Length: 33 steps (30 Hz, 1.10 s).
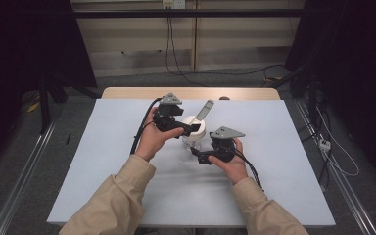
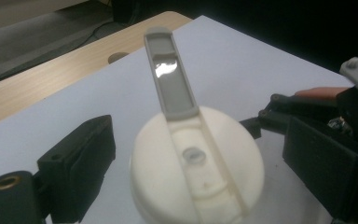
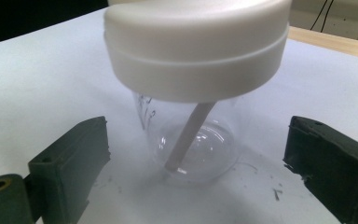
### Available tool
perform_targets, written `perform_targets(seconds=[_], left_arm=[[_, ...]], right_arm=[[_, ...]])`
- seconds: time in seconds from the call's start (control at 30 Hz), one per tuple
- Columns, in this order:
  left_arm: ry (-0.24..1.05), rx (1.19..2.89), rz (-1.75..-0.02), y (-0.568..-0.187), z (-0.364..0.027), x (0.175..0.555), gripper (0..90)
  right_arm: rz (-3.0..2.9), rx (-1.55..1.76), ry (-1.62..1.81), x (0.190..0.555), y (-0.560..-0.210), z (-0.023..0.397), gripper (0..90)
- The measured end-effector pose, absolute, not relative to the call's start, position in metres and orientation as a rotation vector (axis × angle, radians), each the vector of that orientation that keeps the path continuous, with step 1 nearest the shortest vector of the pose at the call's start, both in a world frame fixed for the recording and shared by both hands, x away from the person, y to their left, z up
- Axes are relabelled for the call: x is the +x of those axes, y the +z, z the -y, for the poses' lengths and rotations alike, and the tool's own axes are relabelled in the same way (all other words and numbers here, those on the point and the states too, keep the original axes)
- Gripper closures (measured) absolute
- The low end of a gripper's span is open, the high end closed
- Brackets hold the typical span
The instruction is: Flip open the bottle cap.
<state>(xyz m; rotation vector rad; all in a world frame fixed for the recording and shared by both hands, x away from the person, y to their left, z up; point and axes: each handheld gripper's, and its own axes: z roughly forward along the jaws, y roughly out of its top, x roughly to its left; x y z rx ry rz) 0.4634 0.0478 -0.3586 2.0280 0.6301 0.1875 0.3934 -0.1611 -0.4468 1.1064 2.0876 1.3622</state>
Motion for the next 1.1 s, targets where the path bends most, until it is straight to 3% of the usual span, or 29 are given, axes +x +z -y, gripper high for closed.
perform_targets(seconds=[1.1], left_arm=[[0.228, 2.01, -0.676, -0.399, -0.123, 0.422, 7.6]], right_arm=[[-2.078, 1.107, 1.342, 0.355, -0.445, 0.209, 6.9]])
